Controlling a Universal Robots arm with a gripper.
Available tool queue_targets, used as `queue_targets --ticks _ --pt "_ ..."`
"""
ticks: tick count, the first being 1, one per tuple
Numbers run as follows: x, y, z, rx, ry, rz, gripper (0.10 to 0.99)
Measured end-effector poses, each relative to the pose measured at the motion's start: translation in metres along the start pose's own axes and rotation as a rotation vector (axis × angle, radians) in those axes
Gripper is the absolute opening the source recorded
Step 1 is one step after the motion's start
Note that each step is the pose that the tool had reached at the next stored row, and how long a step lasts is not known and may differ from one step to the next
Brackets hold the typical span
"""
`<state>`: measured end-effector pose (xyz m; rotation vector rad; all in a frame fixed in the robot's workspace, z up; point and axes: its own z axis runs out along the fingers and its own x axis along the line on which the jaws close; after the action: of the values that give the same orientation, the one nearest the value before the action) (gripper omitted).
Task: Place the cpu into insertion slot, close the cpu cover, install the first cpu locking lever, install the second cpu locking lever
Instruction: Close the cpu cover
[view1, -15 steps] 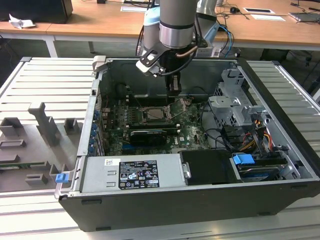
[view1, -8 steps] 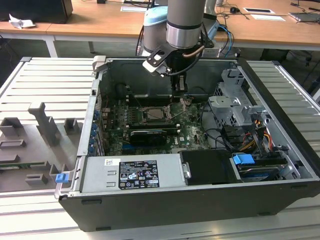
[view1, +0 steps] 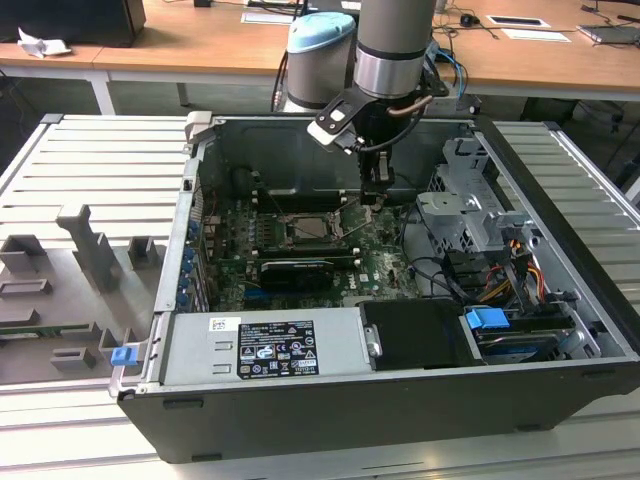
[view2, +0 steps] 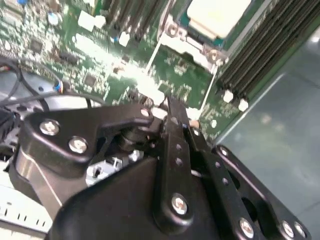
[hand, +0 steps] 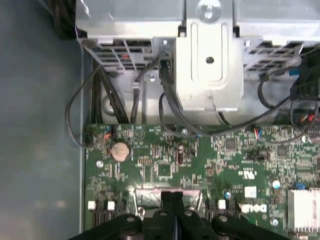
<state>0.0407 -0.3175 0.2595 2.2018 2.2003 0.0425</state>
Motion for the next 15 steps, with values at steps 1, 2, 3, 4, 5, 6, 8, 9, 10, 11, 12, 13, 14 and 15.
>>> queue_targets --ticks 1,2,3,4,5,6,8,9,10,11,12,13,14,15 --pt "0.0 0.0014 0.0002 0.0 0.0001 0.0 0.106" --pt "0.0 0.002 0.0003 0.0 0.0001 -0.003 0.106" --pt "0.0001 0.0036 0.0007 -0.001 0.0004 -0.012 0.106" --pt "0.0003 0.0054 0.0012 -0.001 0.0006 -0.015 0.106" --pt "0.0005 0.0076 0.0016 -0.001 0.0006 -0.017 0.106" --pt "0.0007 0.0097 0.002 -0.001 0.0005 -0.017 0.106" --pt "0.0011 0.0125 0.0027 -0.001 0.0007 -0.017 0.106" --pt "0.0011 0.0136 0.0031 -0.001 0.0006 -0.017 0.106" --pt "0.0011 0.0154 0.0035 -0.001 0.0007 -0.017 0.106" --pt "0.0012 0.0167 0.004 -0.001 0.0007 -0.017 0.106" --pt "0.0013 0.019 0.0049 -0.001 0.0007 -0.017 0.106" --pt "0.0013 0.0201 0.0059 -0.001 0.0006 -0.017 0.106" --pt "0.0015 0.0216 0.0069 -0.001 0.0007 -0.017 0.106" --pt "0.0016 0.0237 0.0079 -0.001 0.0007 -0.017 0.106"
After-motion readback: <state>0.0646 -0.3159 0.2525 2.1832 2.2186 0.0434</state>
